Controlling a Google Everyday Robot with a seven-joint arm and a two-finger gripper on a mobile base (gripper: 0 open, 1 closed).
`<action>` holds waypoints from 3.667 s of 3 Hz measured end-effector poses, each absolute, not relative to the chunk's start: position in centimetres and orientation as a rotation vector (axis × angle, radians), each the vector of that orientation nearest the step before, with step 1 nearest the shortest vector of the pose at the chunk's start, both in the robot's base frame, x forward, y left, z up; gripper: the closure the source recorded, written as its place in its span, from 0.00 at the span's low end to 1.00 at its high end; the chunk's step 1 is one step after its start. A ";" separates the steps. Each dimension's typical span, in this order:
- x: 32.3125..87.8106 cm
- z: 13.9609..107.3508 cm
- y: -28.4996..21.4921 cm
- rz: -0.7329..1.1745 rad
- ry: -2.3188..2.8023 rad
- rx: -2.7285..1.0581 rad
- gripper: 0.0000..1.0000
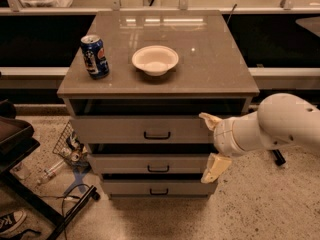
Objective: Open top drawer
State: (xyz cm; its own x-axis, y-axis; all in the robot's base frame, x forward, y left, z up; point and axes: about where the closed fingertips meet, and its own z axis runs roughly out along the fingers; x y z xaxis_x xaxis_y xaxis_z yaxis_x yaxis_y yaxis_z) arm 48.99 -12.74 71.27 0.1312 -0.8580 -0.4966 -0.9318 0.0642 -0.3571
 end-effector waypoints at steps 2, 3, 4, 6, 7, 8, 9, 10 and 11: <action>53.8 68.1 -9.4 0.120 1.667 -1.917 0.00; 56.4 66.8 -9.4 0.097 1.669 -1.969 0.00; 57.9 65.5 -10.1 0.078 1.699 -2.006 0.16; 57.4 65.4 -10.1 0.095 1.696 -2.003 0.69; 57.3 65.8 -10.1 0.097 1.698 -2.001 0.93; 57.3 66.2 -10.1 0.097 1.698 -2.001 1.00; 57.3 66.3 -10.1 0.097 1.698 -2.001 1.00; 57.3 66.5 -10.1 0.097 1.698 -2.000 1.00; 57.3 66.5 -10.1 0.097 1.698 -2.000 1.00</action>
Offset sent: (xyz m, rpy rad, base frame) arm 0.0772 0.0464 -0.0464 -0.1058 -0.0162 0.1263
